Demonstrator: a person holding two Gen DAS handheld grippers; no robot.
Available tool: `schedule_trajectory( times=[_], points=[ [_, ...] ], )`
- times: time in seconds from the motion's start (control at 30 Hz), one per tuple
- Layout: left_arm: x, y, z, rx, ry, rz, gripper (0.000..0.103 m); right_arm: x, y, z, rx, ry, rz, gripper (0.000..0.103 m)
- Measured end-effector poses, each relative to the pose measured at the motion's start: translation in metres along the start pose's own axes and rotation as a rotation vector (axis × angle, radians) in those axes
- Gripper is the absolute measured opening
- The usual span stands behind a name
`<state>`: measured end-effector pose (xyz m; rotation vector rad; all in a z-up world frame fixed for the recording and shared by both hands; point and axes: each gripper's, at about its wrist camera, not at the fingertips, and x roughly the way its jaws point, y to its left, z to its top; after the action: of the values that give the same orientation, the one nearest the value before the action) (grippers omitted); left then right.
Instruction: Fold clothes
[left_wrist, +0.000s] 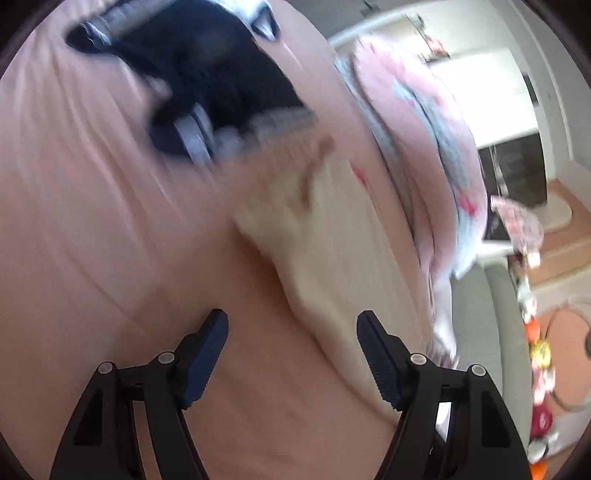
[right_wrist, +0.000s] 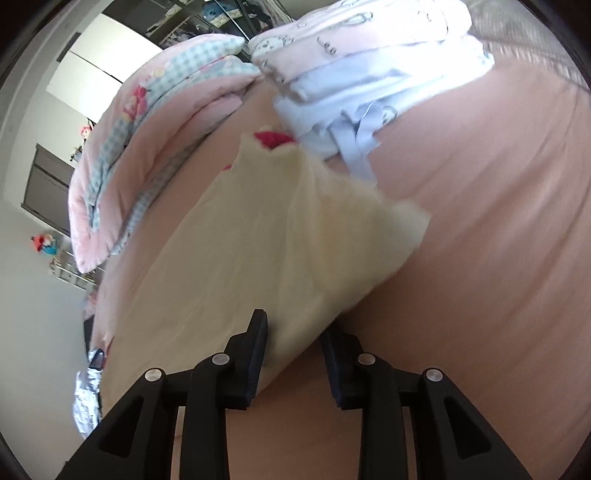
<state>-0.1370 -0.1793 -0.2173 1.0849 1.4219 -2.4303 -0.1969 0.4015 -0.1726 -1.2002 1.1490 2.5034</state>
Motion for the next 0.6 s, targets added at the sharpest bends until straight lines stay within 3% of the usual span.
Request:
schedule_trajectory(
  times=[0.03, 0.2, 0.27, 0.3, 0.33, 0.37, 0.4, 0.6],
  points=[
    [0.007, -0.007, 0.0, 0.035, -0.027, -0.001, 0.071, 0.006, 0.007, -0.002, -0.035, 0.002, 0.005, 0.029],
    [0.042, -0.03, 0.01, 0.023, -0.126, 0.007, 0.08, 0.037, 0.029, 0.009, -0.135, -0.026, 0.001, 0.024],
    [0.051, -0.036, 0.01, -0.002, -0.126, -0.037, 0.08, 0.041, 0.037, 0.012, -0.134, -0.024, -0.019, 0.023],
    [0.054, -0.038, 0.011, -0.019, -0.146, -0.056, 0.07, 0.043, 0.041, 0.012, -0.131, -0.03, -0.023, 0.019],
    [0.058, -0.039, 0.013, -0.019, -0.143, -0.045, 0.038, 0.044, 0.045, 0.012, -0.14, -0.035, -0.03, 0.012],
    [0.061, -0.039, 0.016, -0.017, -0.137, -0.029, 0.017, 0.044, 0.049, 0.012, -0.151, -0.041, -0.037, 0.011],
    [0.066, -0.038, 0.019, -0.019, -0.115, -0.019, 0.008, 0.041, 0.049, 0.011, -0.172, -0.048, -0.045, 0.008],
    [0.04, -0.044, 0.021, 0.111, -0.042, -0.009, 0.007, 0.006, 0.056, 0.003, -0.221, -0.083, -0.04, 0.003]
  ],
)
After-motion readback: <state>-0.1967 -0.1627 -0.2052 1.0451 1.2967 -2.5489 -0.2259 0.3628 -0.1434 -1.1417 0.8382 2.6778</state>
